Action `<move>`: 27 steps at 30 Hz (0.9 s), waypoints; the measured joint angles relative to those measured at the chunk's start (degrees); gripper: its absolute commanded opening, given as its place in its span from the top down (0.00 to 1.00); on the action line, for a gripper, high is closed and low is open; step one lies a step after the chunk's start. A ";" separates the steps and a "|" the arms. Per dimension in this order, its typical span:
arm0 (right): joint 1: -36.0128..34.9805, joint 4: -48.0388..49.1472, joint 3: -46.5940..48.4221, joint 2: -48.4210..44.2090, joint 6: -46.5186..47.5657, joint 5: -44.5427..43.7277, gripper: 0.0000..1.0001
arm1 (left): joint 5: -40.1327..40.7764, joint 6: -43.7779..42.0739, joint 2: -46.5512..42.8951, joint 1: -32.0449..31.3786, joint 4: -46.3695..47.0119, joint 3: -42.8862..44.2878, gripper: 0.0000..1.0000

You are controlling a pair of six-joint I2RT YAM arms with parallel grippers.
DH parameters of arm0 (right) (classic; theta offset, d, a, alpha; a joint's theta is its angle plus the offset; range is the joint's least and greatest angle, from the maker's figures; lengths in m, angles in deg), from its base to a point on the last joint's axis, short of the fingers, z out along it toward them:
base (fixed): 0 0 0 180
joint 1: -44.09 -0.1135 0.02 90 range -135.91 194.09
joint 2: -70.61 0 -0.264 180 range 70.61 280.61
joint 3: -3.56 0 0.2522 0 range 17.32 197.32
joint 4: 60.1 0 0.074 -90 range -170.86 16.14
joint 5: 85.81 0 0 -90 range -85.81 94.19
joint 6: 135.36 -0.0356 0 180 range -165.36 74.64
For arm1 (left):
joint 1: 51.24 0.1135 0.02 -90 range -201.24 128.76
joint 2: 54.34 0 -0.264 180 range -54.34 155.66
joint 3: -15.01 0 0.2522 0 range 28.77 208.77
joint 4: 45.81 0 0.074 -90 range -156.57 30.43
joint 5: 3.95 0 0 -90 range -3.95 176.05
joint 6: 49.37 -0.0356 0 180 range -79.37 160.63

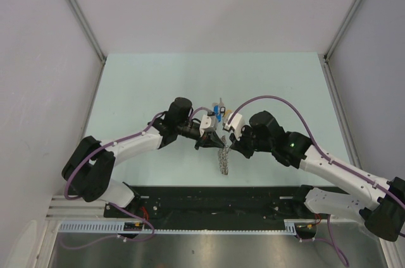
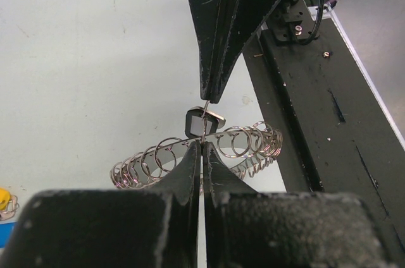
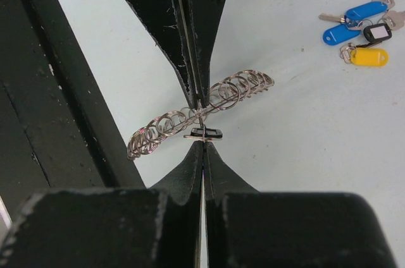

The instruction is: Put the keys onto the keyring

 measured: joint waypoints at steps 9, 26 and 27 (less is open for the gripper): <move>0.24 0.04 0.00 0.48 0.00 1.18 1.00 | -0.02 0.00 0.00 -0.22 0.00 0.00 1.00; 0.81 -0.63 0.00 -0.87 -1.20 1.57 1.00 | 0.07 -0.39 0.00 -0.26 0.00 0.00 1.00; 0.83 -0.72 0.00 -0.94 -1.31 1.57 1.00 | 0.07 -0.42 0.00 -0.26 0.00 0.00 1.00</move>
